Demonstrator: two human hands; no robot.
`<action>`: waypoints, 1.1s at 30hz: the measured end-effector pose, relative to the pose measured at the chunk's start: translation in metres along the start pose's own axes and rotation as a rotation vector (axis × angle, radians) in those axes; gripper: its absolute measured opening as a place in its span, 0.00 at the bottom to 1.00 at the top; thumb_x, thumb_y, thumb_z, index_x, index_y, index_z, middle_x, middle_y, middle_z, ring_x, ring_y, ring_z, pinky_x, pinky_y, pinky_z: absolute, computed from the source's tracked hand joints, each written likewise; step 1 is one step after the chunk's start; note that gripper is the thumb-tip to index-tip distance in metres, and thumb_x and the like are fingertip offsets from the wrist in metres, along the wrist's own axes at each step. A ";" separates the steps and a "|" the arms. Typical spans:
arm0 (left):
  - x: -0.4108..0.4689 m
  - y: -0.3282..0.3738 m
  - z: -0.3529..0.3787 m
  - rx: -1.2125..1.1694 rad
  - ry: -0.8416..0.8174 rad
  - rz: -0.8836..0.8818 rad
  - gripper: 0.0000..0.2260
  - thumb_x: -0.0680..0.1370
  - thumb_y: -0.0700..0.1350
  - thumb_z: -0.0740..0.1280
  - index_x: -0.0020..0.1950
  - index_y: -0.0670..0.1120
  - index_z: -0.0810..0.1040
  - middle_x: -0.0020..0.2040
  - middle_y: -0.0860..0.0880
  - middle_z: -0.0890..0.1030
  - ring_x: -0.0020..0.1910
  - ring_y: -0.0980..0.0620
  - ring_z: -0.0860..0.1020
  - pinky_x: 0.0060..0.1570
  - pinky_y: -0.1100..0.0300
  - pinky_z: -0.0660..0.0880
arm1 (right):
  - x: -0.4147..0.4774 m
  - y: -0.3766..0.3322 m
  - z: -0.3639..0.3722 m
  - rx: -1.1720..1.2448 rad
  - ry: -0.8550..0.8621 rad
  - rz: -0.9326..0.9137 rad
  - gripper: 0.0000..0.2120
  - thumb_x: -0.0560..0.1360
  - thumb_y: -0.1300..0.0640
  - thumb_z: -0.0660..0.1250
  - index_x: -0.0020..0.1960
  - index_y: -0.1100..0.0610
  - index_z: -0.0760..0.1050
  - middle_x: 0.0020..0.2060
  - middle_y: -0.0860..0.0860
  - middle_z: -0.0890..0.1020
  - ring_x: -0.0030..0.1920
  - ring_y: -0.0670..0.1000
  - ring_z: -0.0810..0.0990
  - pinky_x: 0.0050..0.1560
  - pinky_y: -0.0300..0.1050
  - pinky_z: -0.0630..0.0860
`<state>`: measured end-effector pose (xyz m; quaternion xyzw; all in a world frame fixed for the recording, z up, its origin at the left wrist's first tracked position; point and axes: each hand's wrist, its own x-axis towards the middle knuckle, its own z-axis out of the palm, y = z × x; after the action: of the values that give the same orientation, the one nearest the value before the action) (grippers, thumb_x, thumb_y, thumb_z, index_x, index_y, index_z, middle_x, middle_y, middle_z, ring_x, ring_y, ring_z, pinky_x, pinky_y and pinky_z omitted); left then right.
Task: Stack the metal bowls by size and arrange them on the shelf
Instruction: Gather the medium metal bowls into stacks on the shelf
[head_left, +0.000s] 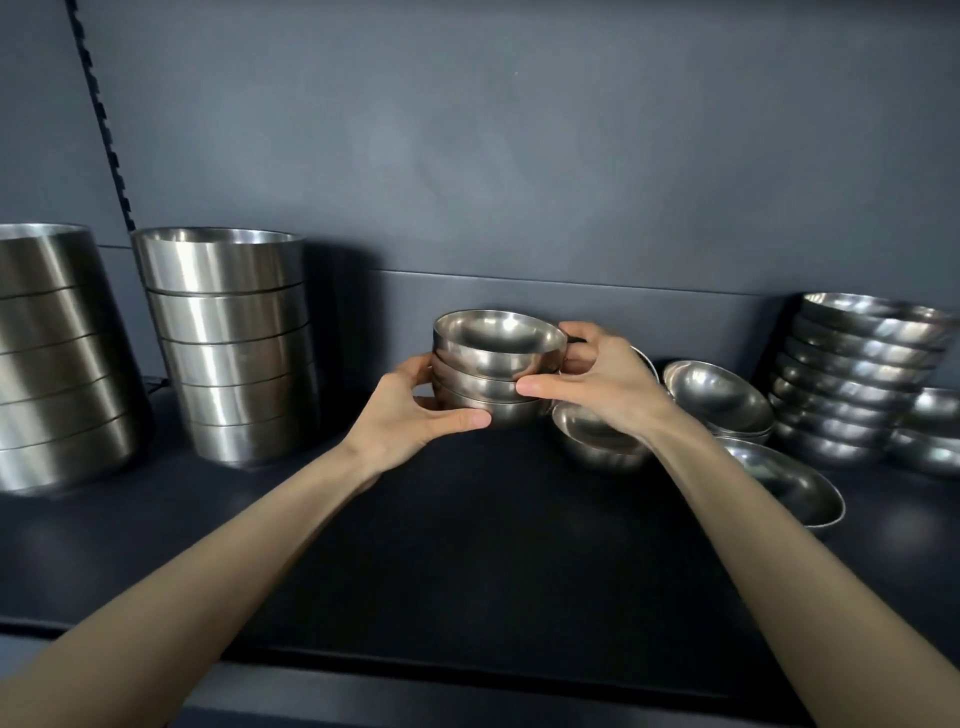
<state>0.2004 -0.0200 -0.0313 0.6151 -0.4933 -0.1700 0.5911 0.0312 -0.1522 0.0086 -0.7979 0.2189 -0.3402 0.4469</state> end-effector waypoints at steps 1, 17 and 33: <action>0.002 0.006 0.005 -0.006 -0.009 0.012 0.28 0.64 0.42 0.79 0.61 0.45 0.74 0.54 0.54 0.79 0.44 0.63 0.82 0.48 0.69 0.78 | -0.002 -0.003 -0.008 -0.015 0.015 -0.005 0.34 0.60 0.55 0.82 0.62 0.58 0.72 0.40 0.44 0.86 0.47 0.43 0.84 0.55 0.42 0.79; 0.020 0.023 0.112 -0.034 -0.041 -0.046 0.20 0.66 0.39 0.78 0.52 0.48 0.74 0.44 0.58 0.79 0.38 0.69 0.79 0.39 0.73 0.74 | -0.031 0.026 -0.102 -0.035 0.130 0.040 0.24 0.61 0.61 0.81 0.50 0.49 0.73 0.37 0.45 0.85 0.43 0.45 0.84 0.49 0.38 0.79; 0.024 -0.010 0.122 0.084 -0.037 -0.056 0.32 0.62 0.47 0.80 0.64 0.47 0.73 0.58 0.52 0.79 0.60 0.59 0.74 0.62 0.64 0.68 | -0.022 0.071 -0.100 0.007 0.092 0.058 0.32 0.60 0.61 0.82 0.60 0.62 0.73 0.42 0.51 0.86 0.44 0.45 0.84 0.49 0.37 0.78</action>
<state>0.1181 -0.1093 -0.0611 0.6499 -0.4934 -0.1768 0.5504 -0.0607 -0.2299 -0.0230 -0.7731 0.2610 -0.3643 0.4488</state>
